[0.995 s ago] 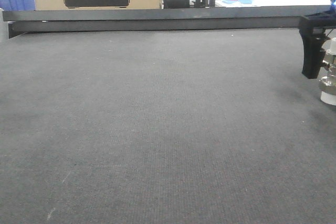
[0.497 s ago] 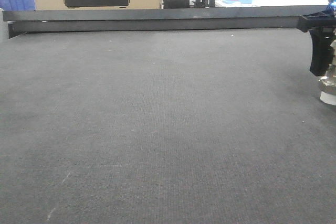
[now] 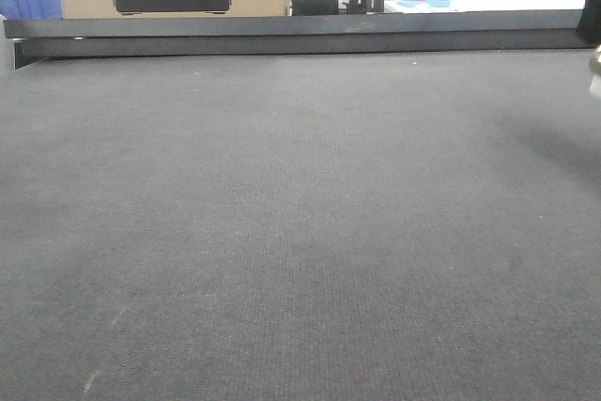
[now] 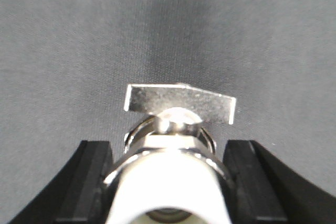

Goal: Place valve from conveyor to right shelf box
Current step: 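Descend and close the left gripper around the other valve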

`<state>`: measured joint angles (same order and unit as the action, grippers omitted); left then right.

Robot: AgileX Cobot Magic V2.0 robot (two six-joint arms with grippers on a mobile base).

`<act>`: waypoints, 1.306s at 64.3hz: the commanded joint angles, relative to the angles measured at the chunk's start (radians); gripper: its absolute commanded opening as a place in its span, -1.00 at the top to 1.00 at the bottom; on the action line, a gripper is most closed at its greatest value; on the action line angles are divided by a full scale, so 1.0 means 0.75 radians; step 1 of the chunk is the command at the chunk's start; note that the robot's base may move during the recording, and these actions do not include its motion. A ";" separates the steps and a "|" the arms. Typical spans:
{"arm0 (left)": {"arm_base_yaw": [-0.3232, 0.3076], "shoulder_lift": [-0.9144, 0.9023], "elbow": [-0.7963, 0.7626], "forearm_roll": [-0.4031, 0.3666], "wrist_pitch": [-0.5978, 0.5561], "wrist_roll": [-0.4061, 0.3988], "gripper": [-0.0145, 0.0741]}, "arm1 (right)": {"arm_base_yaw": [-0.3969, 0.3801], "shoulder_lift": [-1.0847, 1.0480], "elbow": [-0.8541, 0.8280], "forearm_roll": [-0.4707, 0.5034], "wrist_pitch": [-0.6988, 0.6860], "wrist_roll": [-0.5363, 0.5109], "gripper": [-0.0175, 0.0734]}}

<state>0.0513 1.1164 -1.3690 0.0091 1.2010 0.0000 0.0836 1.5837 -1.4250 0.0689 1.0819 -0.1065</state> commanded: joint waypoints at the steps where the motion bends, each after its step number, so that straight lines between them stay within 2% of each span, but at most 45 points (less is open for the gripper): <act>1: 0.039 0.103 -0.085 -0.003 0.027 0.065 -0.63 | -0.008 -0.090 0.053 -0.017 -0.038 0.002 0.95; 11: 0.136 0.288 -0.150 -0.052 0.027 0.185 -0.63 | -0.008 -0.172 0.171 -0.017 -0.113 0.002 0.95; 23: 0.204 0.490 -0.177 -0.052 0.027 0.222 -0.63 | -0.008 -0.191 0.227 -0.009 -0.131 0.002 0.95; 46: 0.204 0.799 -0.177 -0.067 -0.034 0.273 -0.63 | -0.002 -0.191 0.227 0.010 -0.135 0.002 0.95; 58: 0.204 0.880 -0.182 -0.067 -0.168 0.273 -0.63 | -0.002 -0.191 0.227 0.010 -0.138 0.002 0.95; 84: 0.204 1.020 -0.198 -0.072 -0.192 0.273 -0.63 | -0.002 -0.191 0.227 0.010 -0.143 0.002 0.95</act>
<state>0.2017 1.8688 -1.5040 -0.0366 1.0737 0.2000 0.0836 1.4610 -1.2484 0.0789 1.0142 -0.1052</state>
